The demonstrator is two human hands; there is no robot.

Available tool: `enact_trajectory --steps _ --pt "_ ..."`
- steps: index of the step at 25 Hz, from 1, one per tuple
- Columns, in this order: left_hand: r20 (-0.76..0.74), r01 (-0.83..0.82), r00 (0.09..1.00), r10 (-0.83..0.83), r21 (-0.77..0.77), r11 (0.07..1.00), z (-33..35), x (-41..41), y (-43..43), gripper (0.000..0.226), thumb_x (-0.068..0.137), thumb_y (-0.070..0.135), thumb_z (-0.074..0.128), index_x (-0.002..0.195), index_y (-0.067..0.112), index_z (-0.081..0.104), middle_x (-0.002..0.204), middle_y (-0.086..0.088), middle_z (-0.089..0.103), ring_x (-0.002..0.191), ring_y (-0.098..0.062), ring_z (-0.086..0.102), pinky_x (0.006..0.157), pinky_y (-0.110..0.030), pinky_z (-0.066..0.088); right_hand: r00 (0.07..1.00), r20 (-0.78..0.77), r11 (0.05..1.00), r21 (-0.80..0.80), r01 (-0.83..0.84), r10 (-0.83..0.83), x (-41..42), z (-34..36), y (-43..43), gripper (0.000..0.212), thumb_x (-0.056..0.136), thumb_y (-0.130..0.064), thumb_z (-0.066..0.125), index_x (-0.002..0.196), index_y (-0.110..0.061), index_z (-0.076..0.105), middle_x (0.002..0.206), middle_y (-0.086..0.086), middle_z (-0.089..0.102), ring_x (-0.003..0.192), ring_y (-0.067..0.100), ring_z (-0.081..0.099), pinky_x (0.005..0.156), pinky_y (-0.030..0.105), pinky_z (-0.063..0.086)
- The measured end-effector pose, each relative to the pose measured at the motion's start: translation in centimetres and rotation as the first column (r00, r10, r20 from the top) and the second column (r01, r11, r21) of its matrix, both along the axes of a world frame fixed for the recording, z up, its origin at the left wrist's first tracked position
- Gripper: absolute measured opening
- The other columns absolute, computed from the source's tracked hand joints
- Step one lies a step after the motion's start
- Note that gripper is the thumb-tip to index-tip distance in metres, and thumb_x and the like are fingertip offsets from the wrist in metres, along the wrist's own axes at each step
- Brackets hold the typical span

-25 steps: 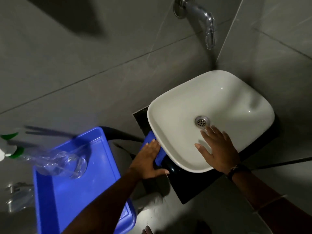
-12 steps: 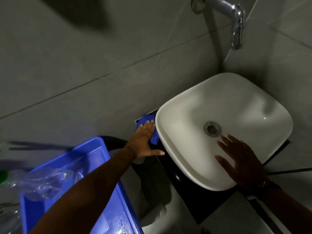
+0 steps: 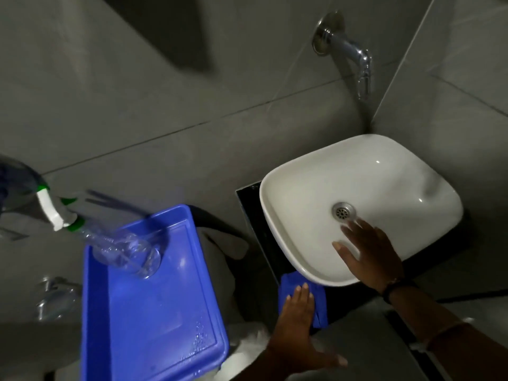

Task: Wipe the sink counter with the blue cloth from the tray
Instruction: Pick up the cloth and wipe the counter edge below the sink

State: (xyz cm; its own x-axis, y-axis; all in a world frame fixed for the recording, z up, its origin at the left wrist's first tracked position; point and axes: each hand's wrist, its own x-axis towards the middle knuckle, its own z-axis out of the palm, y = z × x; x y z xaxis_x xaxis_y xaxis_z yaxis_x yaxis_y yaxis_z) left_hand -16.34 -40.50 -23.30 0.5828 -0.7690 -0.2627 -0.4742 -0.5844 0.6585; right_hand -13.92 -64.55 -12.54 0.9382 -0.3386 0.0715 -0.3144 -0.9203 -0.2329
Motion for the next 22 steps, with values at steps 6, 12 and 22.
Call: enact_trajectory --steps 6,12,22 --pt "0.118 -0.162 0.972 0.204 -0.296 0.942 5.7 -2.2 0.1 0.076 0.088 0.063 0.056 0.149 0.02 0.039 0.163 -0.002 0.019 0.152 -0.02 0.016 0.122 -0.052 0.018 0.951 0.309 0.978 0.196 -0.072 0.008 -6.3 -0.5 3.5 0.038 0.092 -0.037 0.044 0.119 -0.016 0.06 0.138 0.009 0.051 0.126 0.032 0.047 0.108 0.042 0.035" --pt "0.111 -0.591 0.763 0.637 -0.278 0.757 12.5 7.3 -3.7 0.089 0.089 0.071 0.027 0.155 0.013 0.012 0.166 -0.008 -0.001 0.153 -0.017 -0.007 0.123 -0.039 -0.009 0.951 -0.089 0.948 0.151 -0.28 0.295 -12.1 -7.5 13.9 0.076 0.084 -0.064 0.039 0.144 -0.017 0.035 0.156 0.008 0.032 0.146 0.029 0.024 0.114 0.043 0.012" --pt "0.396 -0.716 0.62 0.677 -0.067 0.695 9.4 9.6 -11.2 0.111 0.079 0.078 0.037 0.152 -0.003 0.013 0.161 -0.03 0.005 0.151 -0.038 0.002 0.122 -0.053 0.003 0.983 -0.112 0.987 0.093 -0.134 0.144 -13.9 -11.7 -3.1 0.087 0.079 -0.069 0.042 0.149 -0.021 0.023 0.159 -0.003 0.023 0.148 0.02 0.019 0.119 0.047 0.011"
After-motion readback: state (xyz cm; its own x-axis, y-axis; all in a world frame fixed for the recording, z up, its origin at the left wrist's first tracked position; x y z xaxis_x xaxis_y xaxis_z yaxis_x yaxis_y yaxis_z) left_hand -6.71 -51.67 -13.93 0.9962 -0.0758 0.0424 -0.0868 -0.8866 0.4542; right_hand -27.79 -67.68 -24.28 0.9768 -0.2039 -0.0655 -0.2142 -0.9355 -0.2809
